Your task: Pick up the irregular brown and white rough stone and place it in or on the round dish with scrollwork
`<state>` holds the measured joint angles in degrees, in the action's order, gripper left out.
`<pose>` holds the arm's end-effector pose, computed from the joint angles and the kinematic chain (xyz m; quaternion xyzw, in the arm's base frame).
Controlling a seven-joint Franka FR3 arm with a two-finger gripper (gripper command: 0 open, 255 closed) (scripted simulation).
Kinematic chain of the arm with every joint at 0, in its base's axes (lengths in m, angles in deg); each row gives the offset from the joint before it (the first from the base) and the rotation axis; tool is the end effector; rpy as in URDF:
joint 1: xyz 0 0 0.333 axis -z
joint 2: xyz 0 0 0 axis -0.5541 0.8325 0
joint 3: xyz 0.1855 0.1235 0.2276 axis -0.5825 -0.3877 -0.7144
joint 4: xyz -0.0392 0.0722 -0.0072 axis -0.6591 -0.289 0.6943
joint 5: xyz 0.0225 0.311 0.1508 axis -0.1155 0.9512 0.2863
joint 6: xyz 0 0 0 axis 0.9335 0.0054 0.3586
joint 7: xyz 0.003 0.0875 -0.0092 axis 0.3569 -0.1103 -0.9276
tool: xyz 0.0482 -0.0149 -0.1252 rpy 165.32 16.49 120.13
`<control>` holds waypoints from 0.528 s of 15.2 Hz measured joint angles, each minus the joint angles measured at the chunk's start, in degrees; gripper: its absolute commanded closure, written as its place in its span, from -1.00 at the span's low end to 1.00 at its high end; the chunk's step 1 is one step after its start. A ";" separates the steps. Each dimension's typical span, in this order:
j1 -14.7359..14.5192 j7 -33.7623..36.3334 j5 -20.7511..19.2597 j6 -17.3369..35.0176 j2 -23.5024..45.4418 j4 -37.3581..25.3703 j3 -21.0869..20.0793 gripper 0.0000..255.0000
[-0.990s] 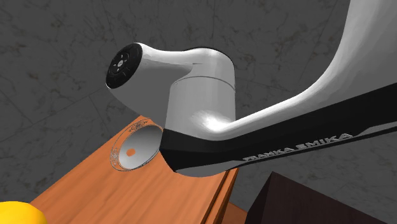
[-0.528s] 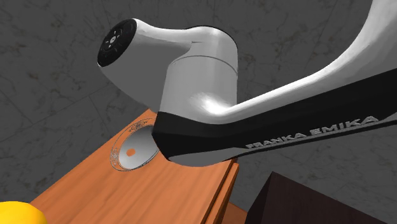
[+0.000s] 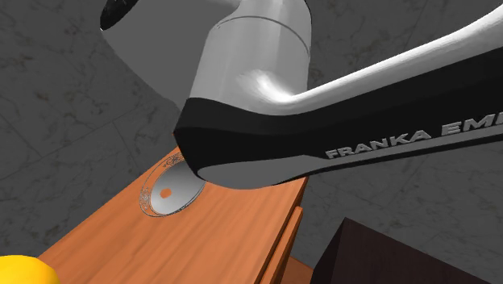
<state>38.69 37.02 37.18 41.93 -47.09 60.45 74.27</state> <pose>0.4771 -0.0229 0.4391 0.9590 0.0997 -0.0660 0.2569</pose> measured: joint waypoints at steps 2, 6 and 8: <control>-0.04 -0.76 0.29 -1.28 -0.30 -1.17 -0.03 1.00; -0.08 -2.23 0.84 -3.67 -1.32 -2.93 -0.06 1.00; -0.15 -2.94 1.10 -5.06 -1.58 -4.22 -0.13 1.00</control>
<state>38.54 34.09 38.28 36.87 -48.66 56.23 74.14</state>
